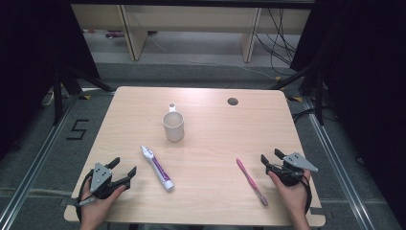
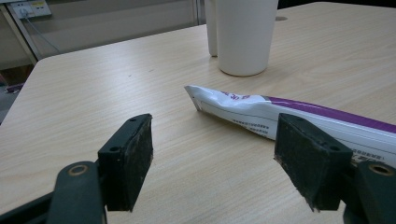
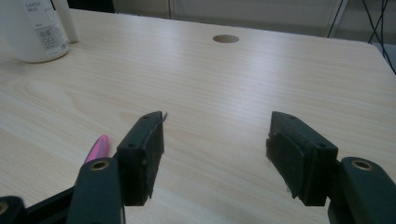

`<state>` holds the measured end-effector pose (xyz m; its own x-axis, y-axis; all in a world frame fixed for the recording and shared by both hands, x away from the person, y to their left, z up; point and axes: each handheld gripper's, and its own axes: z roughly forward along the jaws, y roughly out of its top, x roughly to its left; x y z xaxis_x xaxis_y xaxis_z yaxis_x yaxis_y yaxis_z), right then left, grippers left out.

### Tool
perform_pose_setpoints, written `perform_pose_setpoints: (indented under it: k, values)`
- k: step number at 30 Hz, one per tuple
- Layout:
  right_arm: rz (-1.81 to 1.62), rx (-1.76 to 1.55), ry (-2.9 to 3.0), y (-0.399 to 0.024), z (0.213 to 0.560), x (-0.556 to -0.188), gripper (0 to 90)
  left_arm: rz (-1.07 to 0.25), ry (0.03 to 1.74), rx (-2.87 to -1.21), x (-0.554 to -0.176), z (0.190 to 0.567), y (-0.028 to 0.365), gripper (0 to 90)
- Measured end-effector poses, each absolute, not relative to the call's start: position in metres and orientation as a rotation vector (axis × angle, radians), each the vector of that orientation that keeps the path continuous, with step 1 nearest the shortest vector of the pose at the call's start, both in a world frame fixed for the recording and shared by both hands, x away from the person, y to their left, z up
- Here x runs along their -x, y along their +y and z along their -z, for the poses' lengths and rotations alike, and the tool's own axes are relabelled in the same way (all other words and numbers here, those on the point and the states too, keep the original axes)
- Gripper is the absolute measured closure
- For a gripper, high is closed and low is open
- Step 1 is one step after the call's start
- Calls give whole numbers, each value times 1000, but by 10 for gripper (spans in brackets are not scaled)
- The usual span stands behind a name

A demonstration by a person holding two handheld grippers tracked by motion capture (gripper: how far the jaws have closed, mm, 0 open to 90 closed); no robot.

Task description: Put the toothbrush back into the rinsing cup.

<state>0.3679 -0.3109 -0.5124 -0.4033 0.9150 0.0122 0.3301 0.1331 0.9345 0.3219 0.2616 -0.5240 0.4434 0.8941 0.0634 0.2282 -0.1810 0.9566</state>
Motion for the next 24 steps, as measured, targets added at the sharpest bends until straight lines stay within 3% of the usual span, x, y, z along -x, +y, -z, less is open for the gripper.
perform_pose_setpoints:
  k: [11, 24]
  values:
    - [-1247, -1318, 1843, -313, 506, -367, 497, -825, 982, -1688, -321, 524, 260, 277]
    - [-740, -1575, 2419, -294, 461, -388, 635, -816, 975, -1698, -323, 524, 259, 280]
